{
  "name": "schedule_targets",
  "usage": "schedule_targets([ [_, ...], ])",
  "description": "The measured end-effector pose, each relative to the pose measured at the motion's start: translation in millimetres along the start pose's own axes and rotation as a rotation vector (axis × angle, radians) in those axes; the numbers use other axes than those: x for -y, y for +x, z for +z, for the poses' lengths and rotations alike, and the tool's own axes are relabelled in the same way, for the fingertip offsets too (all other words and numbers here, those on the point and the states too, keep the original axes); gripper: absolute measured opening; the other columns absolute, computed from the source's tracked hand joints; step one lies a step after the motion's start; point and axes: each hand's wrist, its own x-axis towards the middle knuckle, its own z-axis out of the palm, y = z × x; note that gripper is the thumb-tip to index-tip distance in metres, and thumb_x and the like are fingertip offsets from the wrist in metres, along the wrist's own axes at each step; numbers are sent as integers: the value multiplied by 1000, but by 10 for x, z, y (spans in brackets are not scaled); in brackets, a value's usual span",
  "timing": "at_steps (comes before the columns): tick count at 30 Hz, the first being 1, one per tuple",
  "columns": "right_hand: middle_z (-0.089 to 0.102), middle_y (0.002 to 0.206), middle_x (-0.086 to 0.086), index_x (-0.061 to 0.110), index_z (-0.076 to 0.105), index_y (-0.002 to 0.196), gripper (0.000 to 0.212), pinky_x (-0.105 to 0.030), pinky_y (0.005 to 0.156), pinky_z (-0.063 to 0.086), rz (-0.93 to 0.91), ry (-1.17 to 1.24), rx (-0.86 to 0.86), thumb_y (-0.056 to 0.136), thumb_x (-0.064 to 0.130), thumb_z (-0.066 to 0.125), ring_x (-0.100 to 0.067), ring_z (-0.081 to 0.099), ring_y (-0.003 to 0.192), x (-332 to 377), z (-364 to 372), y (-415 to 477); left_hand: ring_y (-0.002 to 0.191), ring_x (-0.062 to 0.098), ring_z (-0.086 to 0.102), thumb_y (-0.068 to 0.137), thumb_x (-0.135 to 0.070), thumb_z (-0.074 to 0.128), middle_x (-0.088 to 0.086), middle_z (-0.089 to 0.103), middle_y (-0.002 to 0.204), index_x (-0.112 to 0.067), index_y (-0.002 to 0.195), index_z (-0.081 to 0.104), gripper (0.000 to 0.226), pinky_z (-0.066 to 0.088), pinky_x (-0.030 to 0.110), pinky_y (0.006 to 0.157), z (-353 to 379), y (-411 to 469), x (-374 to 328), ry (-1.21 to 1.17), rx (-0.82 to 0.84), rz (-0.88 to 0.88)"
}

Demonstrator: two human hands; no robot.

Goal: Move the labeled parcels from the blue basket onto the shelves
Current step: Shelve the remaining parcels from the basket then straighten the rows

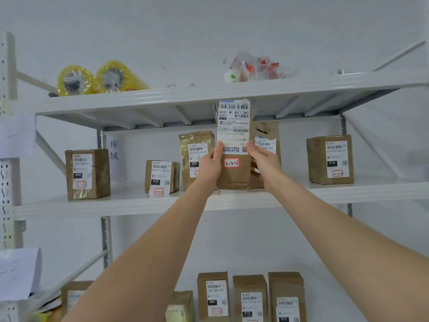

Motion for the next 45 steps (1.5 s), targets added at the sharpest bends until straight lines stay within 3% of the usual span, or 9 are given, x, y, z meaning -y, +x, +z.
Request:
schedule_targets([
  [4,68,97,11,23,63,120,30,-23,76,47,-29,3,-17,94,36,56,-7,63,93,-165,115,288,100,17,62,100,-43,35,2,66,110,-16,125,55,42,51,33,90,-52,326,224,20,63,-26],
  [7,68,95,9,26,62,109,17,-20,67,47,-3,-1,-33,96,32,53,-4,62,84,-311,182,496,102,18,61,101,-40,34,6,64,117,-15,129,52,43,51,30,85,-73,567,434,36,96,-26],
  [9,68,93,8,27,62,102,11,-23,70,50,16,5,-50,97,31,53,-6,63,82,-432,191,624,100,16,60,101,-39,34,3,64,112,-16,127,54,41,50,27,81,-67,694,567,70,100,-6],
  [14,70,95,5,27,66,98,14,-29,77,54,42,-9,-68,97,31,52,-9,66,86,-671,141,839,107,22,61,99,-40,38,4,66,113,-18,121,58,37,48,41,98,15,871,795,130,82,10],
  [17,71,101,4,22,65,112,23,-27,75,52,62,-39,-54,98,32,50,-10,66,90,-755,147,892,108,23,60,100,-39,38,4,66,113,-16,124,57,38,46,43,99,34,902,850,144,54,-2],
  [25,58,132,-3,14,50,137,42,-38,103,44,-2,-360,-31,96,24,53,-20,55,118,-894,143,924,114,21,55,102,-35,32,3,60,122,-15,131,50,40,44,41,102,40,760,934,188,56,-47],
  [32,65,120,-4,16,58,127,38,-31,90,48,-107,-692,-90,89,20,62,-22,60,108,-1017,69,762,102,21,62,90,-28,57,3,68,106,-16,116,62,28,51,43,92,16,726,993,290,-35,-51],
  [35,66,117,-4,17,61,123,30,-25,78,43,-124,-724,-115,92,19,58,-23,61,104,-1027,94,745,102,21,61,90,-24,59,5,67,109,-12,117,60,29,51,42,92,29,740,971,298,-60,-62],
  [45,67,115,-5,15,65,115,25,-27,79,47,-77,-724,-124,92,13,56,-24,62,103,-1100,93,933,102,26,62,89,-13,61,10,68,110,-12,118,62,29,51,41,92,62,880,1023,336,-23,-61],
])
